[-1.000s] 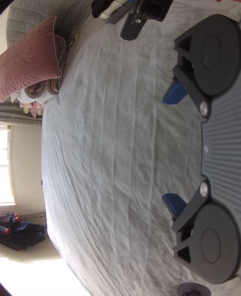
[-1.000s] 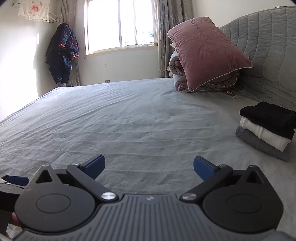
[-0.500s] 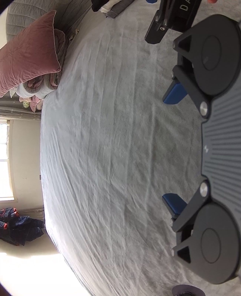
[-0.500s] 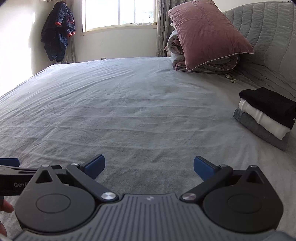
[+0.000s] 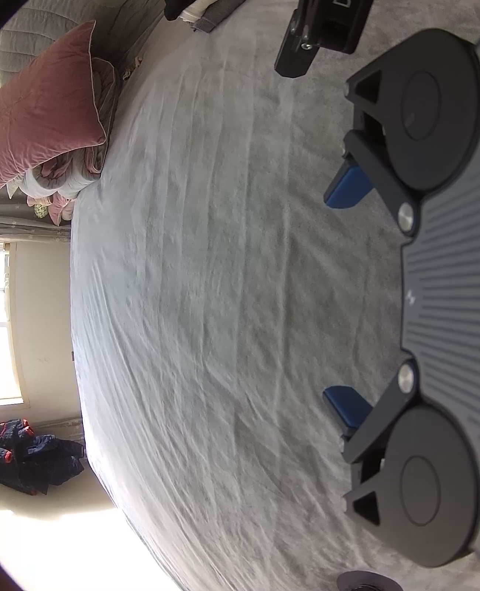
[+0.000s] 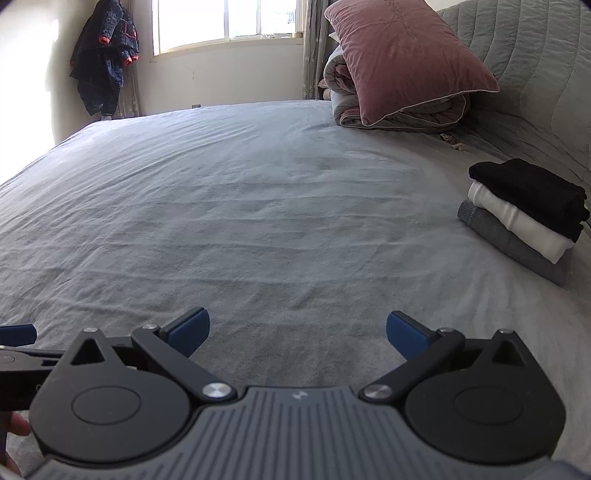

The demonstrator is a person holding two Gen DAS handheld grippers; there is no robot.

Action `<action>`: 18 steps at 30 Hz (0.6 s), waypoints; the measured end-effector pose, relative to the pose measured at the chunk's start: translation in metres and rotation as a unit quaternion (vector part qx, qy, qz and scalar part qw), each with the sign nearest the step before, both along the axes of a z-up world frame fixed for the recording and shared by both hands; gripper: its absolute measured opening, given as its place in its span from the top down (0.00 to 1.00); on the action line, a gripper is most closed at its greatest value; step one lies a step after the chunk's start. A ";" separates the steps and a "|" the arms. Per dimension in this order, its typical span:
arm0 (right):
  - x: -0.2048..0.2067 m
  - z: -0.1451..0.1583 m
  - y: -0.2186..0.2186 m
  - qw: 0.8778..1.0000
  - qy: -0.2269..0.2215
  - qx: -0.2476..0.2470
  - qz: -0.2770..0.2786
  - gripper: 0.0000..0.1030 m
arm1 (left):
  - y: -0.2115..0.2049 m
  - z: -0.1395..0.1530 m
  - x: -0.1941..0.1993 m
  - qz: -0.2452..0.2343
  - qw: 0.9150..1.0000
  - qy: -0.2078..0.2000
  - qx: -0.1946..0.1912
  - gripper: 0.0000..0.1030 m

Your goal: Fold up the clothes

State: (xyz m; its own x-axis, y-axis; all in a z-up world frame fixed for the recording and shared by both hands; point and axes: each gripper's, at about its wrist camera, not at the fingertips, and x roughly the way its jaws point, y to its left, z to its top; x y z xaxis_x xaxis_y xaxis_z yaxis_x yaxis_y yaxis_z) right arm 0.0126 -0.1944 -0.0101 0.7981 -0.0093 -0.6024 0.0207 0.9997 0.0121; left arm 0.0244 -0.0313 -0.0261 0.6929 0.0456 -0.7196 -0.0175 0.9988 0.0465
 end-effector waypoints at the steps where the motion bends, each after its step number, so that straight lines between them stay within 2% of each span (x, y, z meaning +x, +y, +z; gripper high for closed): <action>1: -0.001 0.000 0.000 1.000 0.001 0.000 0.000 0.00 | -0.001 0.000 0.000 0.000 1.000 0.000 0.001 0.01; 18: -0.002 -0.002 0.001 1.000 0.009 -0.008 0.005 0.00 | -0.003 -0.003 -0.002 0.004 1.000 0.003 0.000 0.01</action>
State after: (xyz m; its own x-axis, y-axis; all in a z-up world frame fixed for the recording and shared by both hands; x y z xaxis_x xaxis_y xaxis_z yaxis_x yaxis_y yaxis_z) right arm 0.0110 -0.1931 -0.0116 0.7870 -0.0115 -0.6168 0.0107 0.9999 -0.0051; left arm 0.0223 -0.0346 -0.0291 0.6883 0.0514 -0.7236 -0.0259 0.9986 0.0463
